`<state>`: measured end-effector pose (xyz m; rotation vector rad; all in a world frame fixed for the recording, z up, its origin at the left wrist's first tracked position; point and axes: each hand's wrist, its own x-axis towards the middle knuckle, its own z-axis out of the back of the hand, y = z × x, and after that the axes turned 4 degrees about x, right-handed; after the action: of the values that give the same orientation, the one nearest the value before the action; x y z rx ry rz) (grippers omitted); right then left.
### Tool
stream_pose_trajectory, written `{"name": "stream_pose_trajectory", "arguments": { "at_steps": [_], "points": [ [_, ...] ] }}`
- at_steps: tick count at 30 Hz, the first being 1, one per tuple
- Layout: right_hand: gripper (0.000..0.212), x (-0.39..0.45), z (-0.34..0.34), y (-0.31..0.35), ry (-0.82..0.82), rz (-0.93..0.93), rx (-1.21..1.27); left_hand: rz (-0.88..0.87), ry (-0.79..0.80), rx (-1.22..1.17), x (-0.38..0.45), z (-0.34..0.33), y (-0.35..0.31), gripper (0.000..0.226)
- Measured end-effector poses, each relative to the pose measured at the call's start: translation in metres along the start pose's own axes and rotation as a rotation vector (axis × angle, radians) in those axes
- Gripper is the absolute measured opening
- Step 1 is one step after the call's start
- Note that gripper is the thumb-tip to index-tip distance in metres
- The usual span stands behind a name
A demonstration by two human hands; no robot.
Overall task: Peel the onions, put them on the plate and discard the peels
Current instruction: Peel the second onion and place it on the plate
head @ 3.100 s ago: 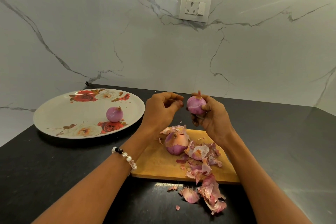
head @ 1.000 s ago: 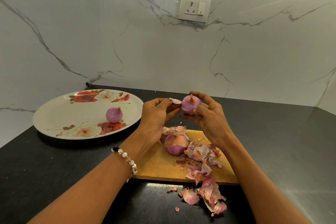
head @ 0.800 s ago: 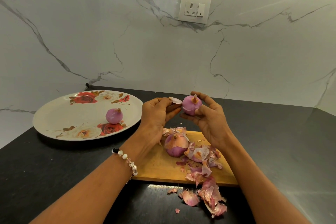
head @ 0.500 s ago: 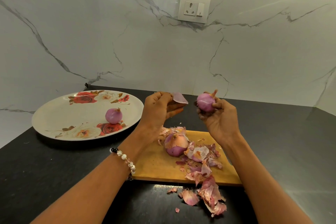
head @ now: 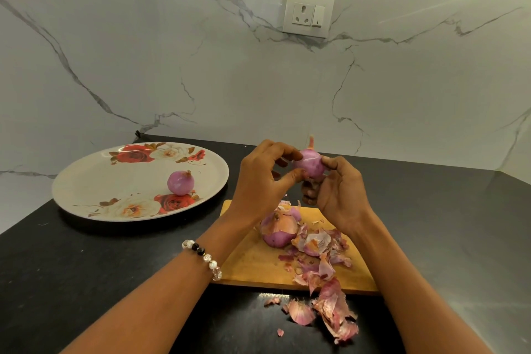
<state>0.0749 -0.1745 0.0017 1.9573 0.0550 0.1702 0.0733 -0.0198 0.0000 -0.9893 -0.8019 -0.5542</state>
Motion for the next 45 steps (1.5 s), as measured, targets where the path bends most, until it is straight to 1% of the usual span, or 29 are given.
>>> {"name": "stream_pose_trajectory", "arguments": {
  "at_steps": [4, 10, 18, 22, 25, 30, 34, 42, 45],
  "points": [
    [0.039, -0.002, -0.004, -0.004, 0.035, 0.014, -0.085, 0.002, -0.032, 0.043, 0.001, 0.000, 0.007, 0.020],
    [0.036, -0.001, -0.005, -0.007, 0.034, 0.119, -0.179, -0.013, 0.000, 0.104, -0.002, -0.004, 0.010, 0.018],
    [0.033, -0.001, -0.008, -0.007, 0.022, 0.140, -0.149, 0.049, 0.055, 0.163, -0.002, -0.006, 0.013, 0.019],
    [0.034, -0.001, -0.010, -0.009, -0.009, 0.085, -0.103, 0.056, 0.118, 0.227, -0.001, -0.007, 0.015, 0.018],
    [0.030, -0.002, -0.012, -0.008, -0.031, 0.013, -0.052, 0.032, 0.155, 0.269, -0.001, -0.009, 0.017, 0.018],
    [0.030, -0.002, -0.011, -0.009, -0.041, -0.107, -0.021, -0.083, 0.156, 0.385, -0.002, -0.008, 0.019, 0.017],
    [0.031, -0.003, -0.012, -0.009, -0.035, -0.134, -0.045, -0.149, 0.183, 0.500, -0.001, -0.008, 0.019, 0.017],
    [0.030, -0.004, -0.014, -0.009, -0.070, -0.177, -0.020, -0.259, 0.098, 0.637, 0.000, -0.011, 0.021, 0.019],
    [0.026, -0.004, -0.014, -0.006, -0.101, -0.171, -0.003, -0.260, 0.102, 0.620, 0.001, -0.011, 0.021, 0.017]
  ]
}}
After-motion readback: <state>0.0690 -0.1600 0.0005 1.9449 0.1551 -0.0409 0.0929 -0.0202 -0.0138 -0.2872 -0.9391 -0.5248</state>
